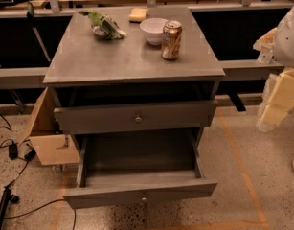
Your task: Place orange can into middle drawer
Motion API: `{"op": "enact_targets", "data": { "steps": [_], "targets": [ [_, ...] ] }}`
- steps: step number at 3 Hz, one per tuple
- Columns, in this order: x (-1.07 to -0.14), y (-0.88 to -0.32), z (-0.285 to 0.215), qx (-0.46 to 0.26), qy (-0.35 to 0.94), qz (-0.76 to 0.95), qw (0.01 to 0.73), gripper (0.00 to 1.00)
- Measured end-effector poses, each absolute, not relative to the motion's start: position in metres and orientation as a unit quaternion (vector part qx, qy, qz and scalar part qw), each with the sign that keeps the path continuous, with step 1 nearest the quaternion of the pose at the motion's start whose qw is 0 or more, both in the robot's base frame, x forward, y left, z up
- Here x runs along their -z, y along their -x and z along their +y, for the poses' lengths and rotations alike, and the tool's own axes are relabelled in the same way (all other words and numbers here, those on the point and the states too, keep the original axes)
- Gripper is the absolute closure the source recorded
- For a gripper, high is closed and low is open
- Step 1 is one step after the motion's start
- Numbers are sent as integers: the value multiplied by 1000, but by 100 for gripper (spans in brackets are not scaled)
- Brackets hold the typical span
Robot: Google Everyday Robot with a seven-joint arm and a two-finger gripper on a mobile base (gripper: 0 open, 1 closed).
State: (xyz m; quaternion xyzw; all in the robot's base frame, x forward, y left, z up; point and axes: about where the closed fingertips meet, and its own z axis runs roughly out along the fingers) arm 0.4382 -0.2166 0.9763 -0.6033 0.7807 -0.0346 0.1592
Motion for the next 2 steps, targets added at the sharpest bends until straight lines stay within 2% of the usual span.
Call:
{"op": "enact_targets", "data": {
  "steps": [1, 2],
  "targets": [
    [-976, -438, -217, 35, 603, 781, 159, 0],
    [-964, -455, -207, -8, 583, 789, 195, 0]
  ]
}}
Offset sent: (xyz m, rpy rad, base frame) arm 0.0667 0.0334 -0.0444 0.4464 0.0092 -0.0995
